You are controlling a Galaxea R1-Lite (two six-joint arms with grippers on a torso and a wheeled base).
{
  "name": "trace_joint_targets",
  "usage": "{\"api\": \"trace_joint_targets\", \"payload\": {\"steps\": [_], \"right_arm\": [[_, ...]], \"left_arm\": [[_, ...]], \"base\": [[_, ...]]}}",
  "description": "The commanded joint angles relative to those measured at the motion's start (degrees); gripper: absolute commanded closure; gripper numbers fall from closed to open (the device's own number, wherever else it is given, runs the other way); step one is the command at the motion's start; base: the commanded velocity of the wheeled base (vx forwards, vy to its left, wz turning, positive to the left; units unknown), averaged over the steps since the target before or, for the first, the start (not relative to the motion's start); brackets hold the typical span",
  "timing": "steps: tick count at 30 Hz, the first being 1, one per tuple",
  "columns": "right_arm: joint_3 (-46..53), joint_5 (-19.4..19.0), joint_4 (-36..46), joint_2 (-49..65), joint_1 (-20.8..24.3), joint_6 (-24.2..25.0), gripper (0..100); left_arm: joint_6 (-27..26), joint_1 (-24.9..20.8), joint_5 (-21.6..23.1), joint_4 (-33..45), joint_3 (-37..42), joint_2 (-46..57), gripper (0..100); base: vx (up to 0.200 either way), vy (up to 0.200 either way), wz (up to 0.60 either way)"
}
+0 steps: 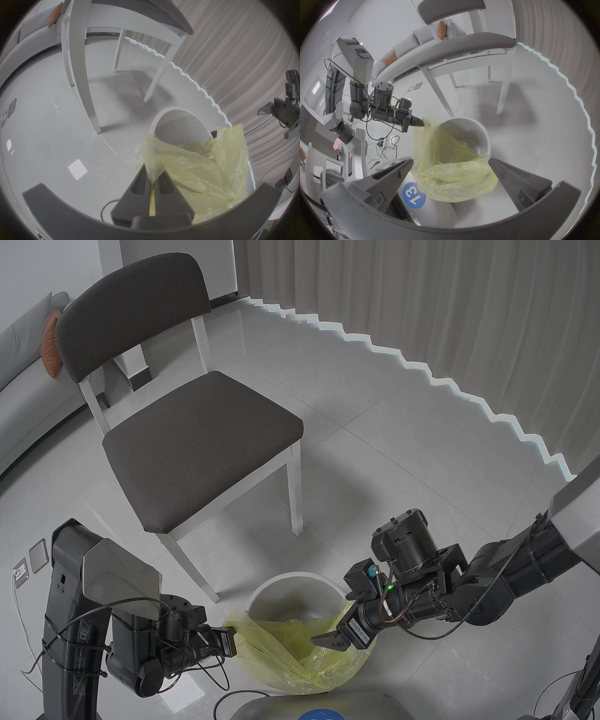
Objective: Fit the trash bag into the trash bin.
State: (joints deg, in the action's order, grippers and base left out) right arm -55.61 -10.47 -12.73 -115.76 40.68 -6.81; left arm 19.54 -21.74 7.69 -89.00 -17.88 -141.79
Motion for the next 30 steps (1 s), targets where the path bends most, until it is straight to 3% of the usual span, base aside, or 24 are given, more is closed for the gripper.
{"api": "trace_joint_targets", "payload": {"steps": [1, 3, 4, 16, 30], "right_arm": [[-0.99, 0.01, -0.02, -2.89, 2.12, -0.04, 0], [-1.25, 0.01, 0.07, -3.07, 2.65, -0.04, 0], [-1.43, 0.01, 0.07, -3.15, 3.18, -0.13, 0], [-2.13, 1.59, -0.11, -7.81, 7.40, -0.39, 0], [0.33, 2.47, 0.07, -9.92, 8.10, -0.30, 0]], "left_arm": [[0.06, 0.03, 0.04, -0.82, 0.31, -0.07, 100], [0.06, 0.03, 0.04, -0.82, 0.39, -0.07, 100], [0.06, 0.03, 0.04, -0.82, 0.39, -0.07, 0], [-0.29, 0.03, -0.31, -0.91, 1.98, 3.54, 0], [-0.65, -0.76, -0.31, -0.91, 4.70, 10.57, 0]], "base": [[0.000, 0.000, 0.00], [0.000, 0.000, 0.00], [0.000, 0.000, 0.00], [0.000, 0.000, 0.00], [0.000, 0.000, 0.00]]}}
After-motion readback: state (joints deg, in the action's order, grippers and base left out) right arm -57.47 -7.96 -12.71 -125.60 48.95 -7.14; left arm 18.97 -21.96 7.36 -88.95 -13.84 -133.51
